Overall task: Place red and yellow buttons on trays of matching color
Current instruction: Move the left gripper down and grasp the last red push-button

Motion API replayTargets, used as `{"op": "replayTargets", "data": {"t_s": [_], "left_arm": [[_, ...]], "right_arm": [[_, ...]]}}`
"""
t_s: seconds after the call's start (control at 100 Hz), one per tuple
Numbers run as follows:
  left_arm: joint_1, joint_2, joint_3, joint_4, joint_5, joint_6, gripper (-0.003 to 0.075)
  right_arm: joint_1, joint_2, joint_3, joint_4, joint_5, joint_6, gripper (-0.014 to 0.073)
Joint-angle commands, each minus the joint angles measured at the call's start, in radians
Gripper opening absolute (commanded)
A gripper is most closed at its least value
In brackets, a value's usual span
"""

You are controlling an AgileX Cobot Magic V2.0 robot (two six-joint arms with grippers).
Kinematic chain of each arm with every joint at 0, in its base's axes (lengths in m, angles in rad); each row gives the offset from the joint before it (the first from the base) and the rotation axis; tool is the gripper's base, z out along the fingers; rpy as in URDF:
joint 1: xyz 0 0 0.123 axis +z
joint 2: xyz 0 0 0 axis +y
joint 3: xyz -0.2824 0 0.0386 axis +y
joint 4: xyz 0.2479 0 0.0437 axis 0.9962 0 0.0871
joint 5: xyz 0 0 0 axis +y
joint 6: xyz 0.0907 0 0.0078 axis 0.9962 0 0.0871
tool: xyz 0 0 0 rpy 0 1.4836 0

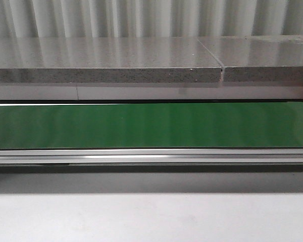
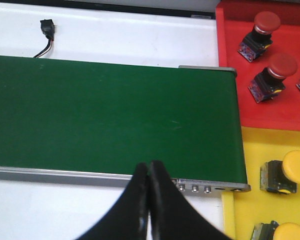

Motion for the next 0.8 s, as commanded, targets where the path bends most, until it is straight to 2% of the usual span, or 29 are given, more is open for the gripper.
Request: {"op": "replayTargets", "data": {"t_s": [0.0, 0.3, 0.79], "left_arm": [[0.043, 0.076, -0.089, -0.039, -0.072, -0.014, 0.064], [0.121, 0.339, -0.24, -0.082, -0.031, -0.014, 0.064], [0.154, 0.569, -0.404, -0.088, -0.017, -0.015, 0.064]], "right_arm": [[0.002, -0.004, -0.024, -0.004, -0.052, -0.009, -0.0068], [0.002, -0.004, -0.024, -0.004, -0.052, -0.009, -0.0068], [0.002, -0.004, -0.024, -0.004, -0.052, -0.009, -0.0068]]}}
